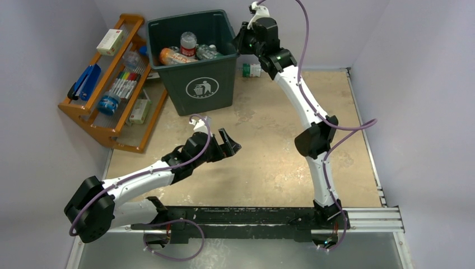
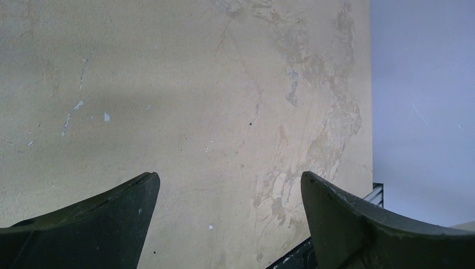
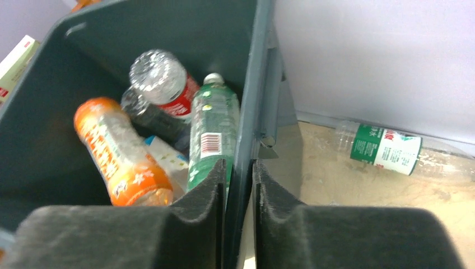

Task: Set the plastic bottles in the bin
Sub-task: Adjust the trash bin at the center of the board, then adjust the plastic bottle at the center of the board.

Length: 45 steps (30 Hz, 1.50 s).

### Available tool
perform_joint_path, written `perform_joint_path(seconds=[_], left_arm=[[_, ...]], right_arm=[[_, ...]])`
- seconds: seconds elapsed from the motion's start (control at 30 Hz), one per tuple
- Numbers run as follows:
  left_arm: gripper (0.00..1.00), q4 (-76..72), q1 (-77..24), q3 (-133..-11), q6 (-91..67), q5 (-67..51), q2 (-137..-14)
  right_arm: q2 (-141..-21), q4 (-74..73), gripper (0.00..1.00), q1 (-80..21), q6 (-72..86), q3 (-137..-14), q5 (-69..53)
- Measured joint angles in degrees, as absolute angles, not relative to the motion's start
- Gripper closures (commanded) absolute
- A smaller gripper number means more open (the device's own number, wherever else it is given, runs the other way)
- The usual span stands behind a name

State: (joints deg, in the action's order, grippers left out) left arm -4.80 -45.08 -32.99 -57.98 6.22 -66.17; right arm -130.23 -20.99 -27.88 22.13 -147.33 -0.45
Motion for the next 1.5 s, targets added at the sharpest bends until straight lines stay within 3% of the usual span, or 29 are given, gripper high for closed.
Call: perform_joint_path(seconds=[0.03, 0.2, 0.3, 0.57, 0.8, 0.93, 1.1, 1.33, 1.5], left_arm=[[0.02, -4.7, -45.1, -33.0, -58.0, 6.2, -66.1], [0.02, -4.6, -45.1, -33.0, -58.0, 6.2, -65.9], [0.02, -4.6, -45.1, -33.0, -58.0, 6.2, -65.9], [0.02, -4.6, -45.1, -33.0, -57.9, 6.2, -66.1], [0.02, -4.6, -45.1, -33.0, -57.9, 6.2, -68.3], [0.02, -4.6, -45.1, -33.0, -57.9, 6.2, -69.1], [0.02, -3.5, -45.1, -34.3, -57.5, 6.2, -71.7], [0.02, -2.5, -45.1, -37.4, -57.2, 5.9, -76.1], [0.02, -2.1, -45.1, -38.6, -57.2, 5.3, -78.5]], right_arm=[[-130.2, -20.9, 0.89, -27.9, 22.6, -147.3, 0.1], [-130.2, -20.8, 0.37, -27.9, 23.5, -147.0, 0.1], [-129.7, -20.5, 0.29, -27.4, 23.9, -144.9, -1.1], [-116.3, -12.5, 0.25, -19.0, 30.0, -124.6, -8.5], [-111.6, 0.1, 0.31, -2.4, 37.6, -115.9, -16.5], [-119.7, 8.0, 0.41, 4.8, 41.9, -116.3, -22.0], [-136.2, 12.7, 0.64, 7.8, 46.1, -120.4, -27.4], [-154.6, 16.8, 0.69, 7.9, 52.8, -130.3, -33.3], [-161.2, 24.2, 0.68, 8.0, 58.7, -136.3, -35.3]])
